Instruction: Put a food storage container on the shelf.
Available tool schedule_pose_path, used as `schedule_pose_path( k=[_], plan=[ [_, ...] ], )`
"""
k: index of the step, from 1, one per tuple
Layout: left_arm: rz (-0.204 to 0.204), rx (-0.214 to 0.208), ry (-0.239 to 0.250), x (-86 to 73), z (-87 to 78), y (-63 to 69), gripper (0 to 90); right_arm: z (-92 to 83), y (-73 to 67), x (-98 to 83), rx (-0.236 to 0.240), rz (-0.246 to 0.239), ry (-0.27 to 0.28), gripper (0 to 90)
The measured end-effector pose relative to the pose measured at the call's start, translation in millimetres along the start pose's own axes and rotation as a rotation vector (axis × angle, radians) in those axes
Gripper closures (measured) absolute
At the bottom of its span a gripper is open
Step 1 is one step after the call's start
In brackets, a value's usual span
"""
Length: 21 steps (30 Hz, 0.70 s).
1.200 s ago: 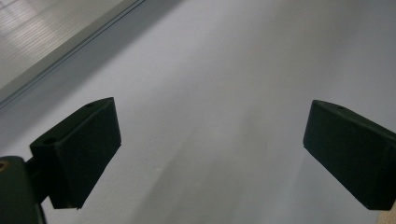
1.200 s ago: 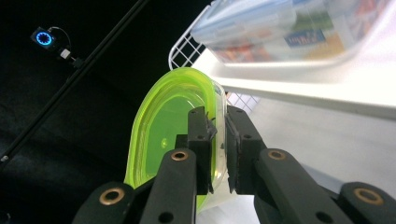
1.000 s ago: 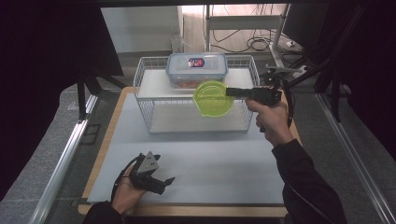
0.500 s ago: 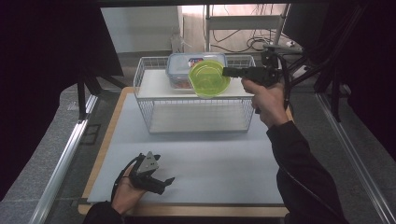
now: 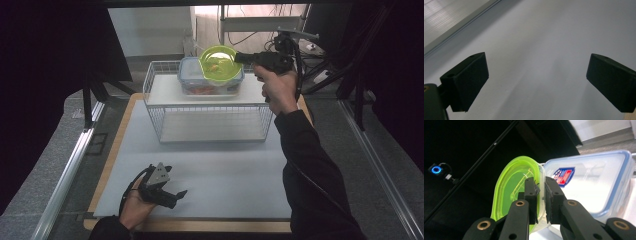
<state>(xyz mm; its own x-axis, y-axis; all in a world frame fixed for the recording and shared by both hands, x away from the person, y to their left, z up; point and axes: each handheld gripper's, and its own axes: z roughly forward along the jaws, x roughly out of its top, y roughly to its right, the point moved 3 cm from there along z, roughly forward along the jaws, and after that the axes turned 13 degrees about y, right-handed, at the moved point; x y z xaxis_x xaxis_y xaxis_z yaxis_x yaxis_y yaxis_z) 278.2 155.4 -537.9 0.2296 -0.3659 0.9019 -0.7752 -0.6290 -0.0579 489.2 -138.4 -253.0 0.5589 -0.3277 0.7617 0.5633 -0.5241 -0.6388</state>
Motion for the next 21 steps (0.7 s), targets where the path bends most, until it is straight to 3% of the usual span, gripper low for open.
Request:
schedule_pose_path(
  k=[9, 21],
  plan=[
    [-0.002, -0.005, 0.003, -0.1, 0.0, 0.2, 3.9, 24.0, -0.8, 9.0, -0.062, 0.011, 0.024, 81.9],
    [-0.001, -0.015, 0.003, -0.5, 0.4, 0.7, 4.0, 51.5, 8.3, 11.9, -0.135, 0.036, 0.055, 81.7]
  ],
)
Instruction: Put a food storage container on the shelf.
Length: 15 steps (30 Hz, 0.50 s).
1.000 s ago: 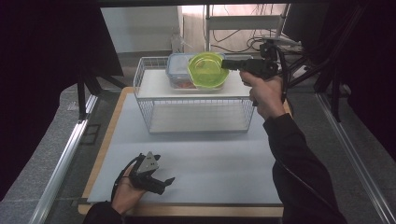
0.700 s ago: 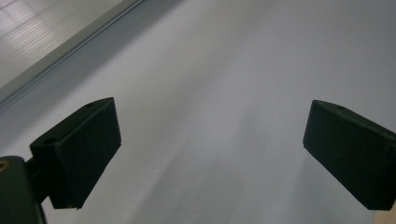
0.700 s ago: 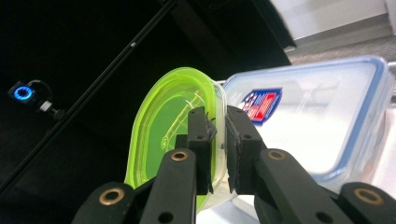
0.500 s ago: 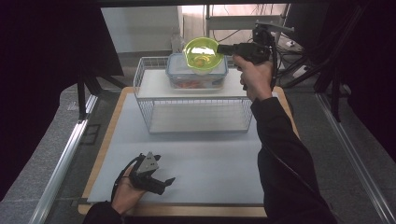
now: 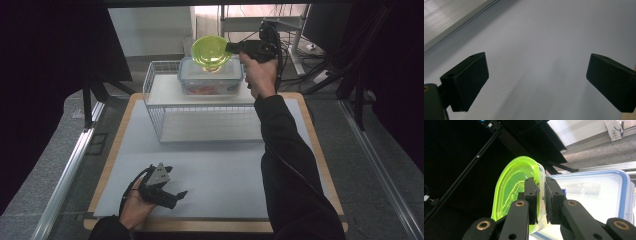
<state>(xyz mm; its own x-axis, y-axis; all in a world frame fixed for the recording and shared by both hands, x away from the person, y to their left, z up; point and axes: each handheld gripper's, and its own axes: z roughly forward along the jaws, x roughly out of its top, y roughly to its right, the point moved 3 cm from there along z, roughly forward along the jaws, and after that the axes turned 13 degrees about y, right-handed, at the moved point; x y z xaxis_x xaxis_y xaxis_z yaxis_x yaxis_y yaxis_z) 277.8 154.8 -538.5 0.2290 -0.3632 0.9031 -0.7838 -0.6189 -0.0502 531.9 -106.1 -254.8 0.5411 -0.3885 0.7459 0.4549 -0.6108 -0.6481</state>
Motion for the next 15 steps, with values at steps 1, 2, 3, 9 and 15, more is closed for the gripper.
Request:
schedule_pose_path(
  k=[1, 2, 3, 9, 15],
  plan=[
    [-0.001, 0.000, 0.001, 0.0, 0.0, 0.0, 4.0, 1.8, 0.1, 0.2, -0.003, 0.008, 0.005, 81.6],
    [-0.001, -0.001, 0.002, 0.1, 0.0, 0.1, 4.0, 3.3, 1.1, 0.3, -0.010, 0.005, 0.005, 81.5],
    [-0.001, -0.001, 0.002, 0.1, -0.1, 0.1, 4.0, 4.8, 1.7, 0.5, -0.021, 0.003, 0.009, 81.3],
    [0.001, -0.004, -0.002, -0.2, 0.4, 0.5, 4.1, 11.1, 5.9, -2.5, -0.055, -0.011, 0.010, 75.4],
    [0.002, -0.005, -0.005, -0.4, 0.7, 0.6, 4.1, 16.0, 6.7, -4.9, -0.092, -0.039, 0.027, 73.3]
  ],
)
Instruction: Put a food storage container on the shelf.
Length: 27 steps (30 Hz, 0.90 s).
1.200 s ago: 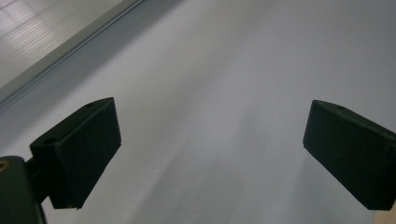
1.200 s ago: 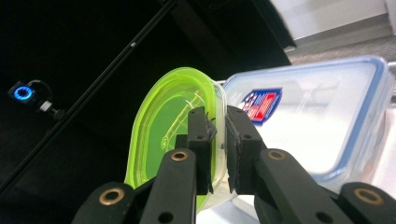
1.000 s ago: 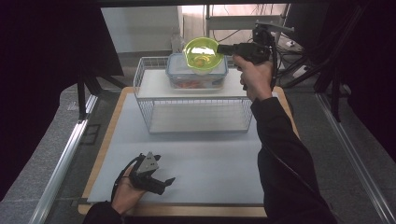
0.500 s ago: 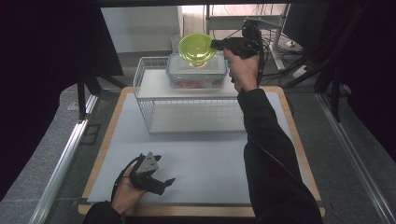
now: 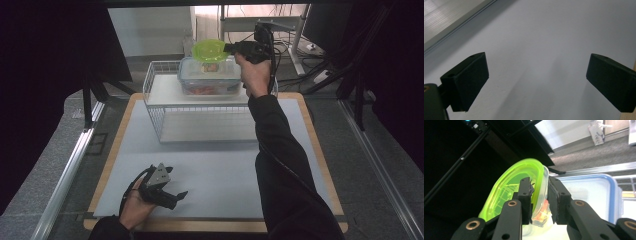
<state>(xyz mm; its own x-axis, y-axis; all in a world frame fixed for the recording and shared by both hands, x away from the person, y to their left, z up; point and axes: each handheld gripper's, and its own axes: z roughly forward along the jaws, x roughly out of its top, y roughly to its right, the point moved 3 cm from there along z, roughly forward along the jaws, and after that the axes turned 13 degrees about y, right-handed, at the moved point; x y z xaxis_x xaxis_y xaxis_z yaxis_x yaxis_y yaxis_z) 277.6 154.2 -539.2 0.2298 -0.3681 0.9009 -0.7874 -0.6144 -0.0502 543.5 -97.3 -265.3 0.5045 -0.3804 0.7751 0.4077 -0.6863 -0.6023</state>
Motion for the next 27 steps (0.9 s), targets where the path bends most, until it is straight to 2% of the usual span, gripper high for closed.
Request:
schedule_pose_path(
  k=[3, 7, 9, 15, 22, 27],
  plan=[
    [0.000, -0.001, -0.001, -0.1, 0.3, 0.4, 4.1, 1.3, 1.2, -0.7, 0.006, 0.009, 0.004, 73.2],
    [0.002, -0.001, -0.002, -0.1, 0.4, 0.6, 4.1, 0.8, -0.2, -0.8, 0.003, -0.007, 0.015, 72.0],
    [0.002, -0.001, -0.001, 0.1, 0.3, 0.7, 4.1, -0.1, -0.4, -0.7, 0.017, -0.015, 0.016, 69.7],
    [0.004, 0.001, -0.002, 0.2, 0.5, 1.0, 4.1, -4.3, 0.0, 0.4, 0.058, -0.048, 0.002, 53.4],
    [0.008, 0.000, -0.005, 0.2, 0.9, 1.1, 4.1, -15.3, 4.1, 0.3, 0.118, -0.114, -0.027, 32.5],
    [0.010, 0.001, -0.006, 0.2, 1.1, 1.3, 4.1, -25.0, 8.0, -3.3, 0.117, -0.204, -0.035, 22.2]
  ],
)
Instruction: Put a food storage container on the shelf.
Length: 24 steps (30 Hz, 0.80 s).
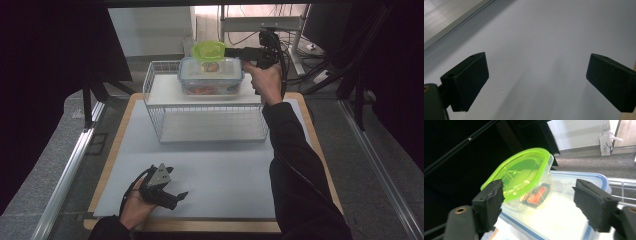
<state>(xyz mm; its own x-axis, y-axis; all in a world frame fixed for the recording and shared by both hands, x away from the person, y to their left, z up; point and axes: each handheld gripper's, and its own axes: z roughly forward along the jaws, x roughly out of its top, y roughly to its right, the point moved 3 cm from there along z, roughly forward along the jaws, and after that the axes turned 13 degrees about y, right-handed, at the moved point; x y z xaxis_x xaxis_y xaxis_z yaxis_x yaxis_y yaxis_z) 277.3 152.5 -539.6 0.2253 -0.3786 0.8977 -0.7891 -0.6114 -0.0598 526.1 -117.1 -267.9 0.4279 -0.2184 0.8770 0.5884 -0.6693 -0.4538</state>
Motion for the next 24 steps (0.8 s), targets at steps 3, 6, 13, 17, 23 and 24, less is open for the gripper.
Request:
schedule_pose_path(
  k=[3, 6, 13, 17, 23, 24],
  plan=[
    [0.003, -0.001, 0.001, 0.4, 0.1, 0.6, 4.1, -5.4, 0.3, -6.0, 0.014, -0.049, -0.020, 18.9],
    [0.004, -0.002, -0.001, 0.3, 0.7, 0.9, 4.1, -10.7, 0.1, -13.1, 0.008, -0.115, -0.040, 16.6],
    [0.003, -0.002, 0.000, 0.3, 0.8, 1.0, 4.1, -22.1, -0.4, -23.4, 0.023, -0.170, -0.033, 14.3],
    [0.003, -0.002, 0.000, 0.3, 0.9, 1.0, 4.1, -27.5, -0.8, -29.2, 0.030, -0.188, -0.032, 12.6],
    [0.005, -0.001, 0.001, 0.3, 1.0, 1.2, 4.1, -36.5, -3.4, -38.8, 0.034, -0.221, -0.029, 11.0],
    [0.005, -0.001, 0.001, 0.3, 1.2, 1.3, 4.1, -38.0, -4.0, -40.5, 0.037, -0.231, -0.029, 10.6]
  ],
)
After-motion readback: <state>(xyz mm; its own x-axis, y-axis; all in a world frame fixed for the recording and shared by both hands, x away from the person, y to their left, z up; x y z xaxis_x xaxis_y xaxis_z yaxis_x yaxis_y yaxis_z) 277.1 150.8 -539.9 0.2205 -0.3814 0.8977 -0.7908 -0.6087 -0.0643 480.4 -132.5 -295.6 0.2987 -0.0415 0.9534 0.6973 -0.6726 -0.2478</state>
